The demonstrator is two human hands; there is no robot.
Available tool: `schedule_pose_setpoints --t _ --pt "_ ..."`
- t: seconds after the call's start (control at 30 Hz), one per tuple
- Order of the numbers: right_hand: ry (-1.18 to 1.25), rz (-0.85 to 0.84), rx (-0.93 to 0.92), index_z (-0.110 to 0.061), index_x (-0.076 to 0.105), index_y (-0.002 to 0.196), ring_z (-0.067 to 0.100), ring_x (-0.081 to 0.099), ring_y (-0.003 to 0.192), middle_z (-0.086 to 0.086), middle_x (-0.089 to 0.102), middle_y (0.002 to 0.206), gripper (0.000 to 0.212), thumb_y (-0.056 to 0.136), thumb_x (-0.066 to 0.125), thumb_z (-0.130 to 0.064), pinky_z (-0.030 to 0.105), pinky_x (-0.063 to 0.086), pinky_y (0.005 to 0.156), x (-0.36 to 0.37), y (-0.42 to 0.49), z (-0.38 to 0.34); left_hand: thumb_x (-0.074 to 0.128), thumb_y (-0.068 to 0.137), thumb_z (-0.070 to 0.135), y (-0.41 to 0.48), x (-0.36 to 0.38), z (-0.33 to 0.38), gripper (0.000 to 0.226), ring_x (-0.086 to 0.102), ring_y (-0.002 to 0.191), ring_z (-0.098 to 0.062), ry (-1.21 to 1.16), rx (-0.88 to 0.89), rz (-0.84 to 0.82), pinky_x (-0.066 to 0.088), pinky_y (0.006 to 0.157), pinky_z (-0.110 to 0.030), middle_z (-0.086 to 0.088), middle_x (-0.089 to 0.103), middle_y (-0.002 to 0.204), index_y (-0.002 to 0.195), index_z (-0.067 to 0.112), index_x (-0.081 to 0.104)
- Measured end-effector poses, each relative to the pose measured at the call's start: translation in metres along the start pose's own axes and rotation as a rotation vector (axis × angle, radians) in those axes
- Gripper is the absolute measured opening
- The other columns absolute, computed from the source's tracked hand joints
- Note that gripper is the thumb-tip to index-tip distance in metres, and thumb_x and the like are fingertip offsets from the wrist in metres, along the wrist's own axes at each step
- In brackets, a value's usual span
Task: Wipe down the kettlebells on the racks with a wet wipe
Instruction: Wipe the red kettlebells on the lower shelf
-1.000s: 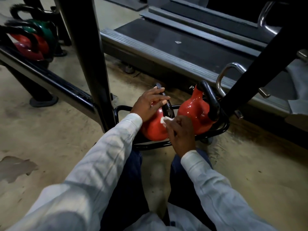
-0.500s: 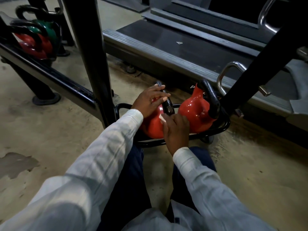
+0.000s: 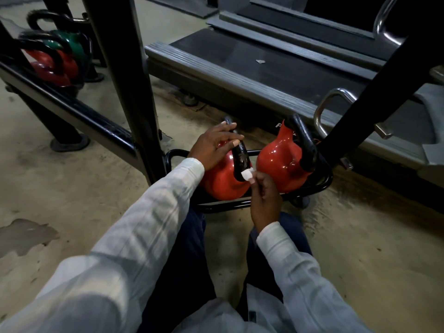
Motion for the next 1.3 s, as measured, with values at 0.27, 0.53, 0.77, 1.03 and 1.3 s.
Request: schedule_pose_setpoints --t 0.27,0.53,0.77,1.03,1.3 --pt "0.167 -0.098 0.144 -0.033 0.066 0.093 0.008 0.066 0.094 -0.007 0.07 0.095 0.016 0.094 0.058 -0.019 0.029 0.052 0.085 0.005 0.04 -0.016 0.065 0.091 0.025 0.0 0.001 -0.004 0.022 0.042 0.136 -0.013 -0.003 -0.011 0.018 0.029 0.115 -0.028 0.003 0.056 0.138 0.112 0.027 0.072" --pt "0.352 -0.066 0.319 -0.019 0.071 0.102 0.023 0.07 0.099 0.006 0.074 0.101 0.021 0.087 0.066 -0.005 0.045 0.055 0.093 0.013 0.063 -0.021 0.065 0.091 0.017 -0.003 0.0 -0.002 0.026 0.044 0.134 -0.01 -0.069 -0.095 0.045 0.028 0.113 -0.017 0.002 0.059 0.135 0.117 0.021 0.07" --pt "-0.119 -0.203 0.035 -0.017 0.076 0.084 0.012 0.064 0.09 -0.003 0.07 0.09 0.008 0.078 0.077 -0.021 0.036 0.052 0.088 0.004 0.063 -0.046 0.063 0.085 0.022 -0.046 -0.005 0.009 0.025 0.062 0.102 -0.01 -0.048 -0.236 0.259 0.052 0.092 -0.035 0.006 0.068 0.11 0.109 0.028 0.068" --pt "-0.342 -0.313 -0.053 -0.02 0.069 0.072 0.016 0.063 0.083 0.002 0.063 0.093 0.012 0.074 0.081 -0.021 0.033 0.054 0.083 0.043 0.121 -0.077 0.065 0.085 0.009 -0.094 0.031 0.044 0.029 0.058 0.099 -0.019 0.133 -0.078 0.194 0.048 0.087 -0.027 -0.007 0.061 0.111 0.114 0.014 0.069" --pt "-0.51 -0.492 -0.132 -0.022 0.067 0.071 0.018 0.064 0.084 0.002 0.066 0.093 0.012 0.07 0.077 -0.016 0.034 0.054 0.079 0.049 0.113 -0.081 0.07 0.082 0.008 -0.094 0.039 0.063 0.036 0.061 0.101 -0.031 0.362 0.102 0.137 0.047 0.083 -0.029 -0.013 0.063 0.116 0.118 0.011 0.067"
Point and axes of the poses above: each hand's wrist, its own y-axis towards the middle knuckle, its own x-axis out of the palm, z = x × y, the point moved 6 cm from there along y, towards the middle knuckle
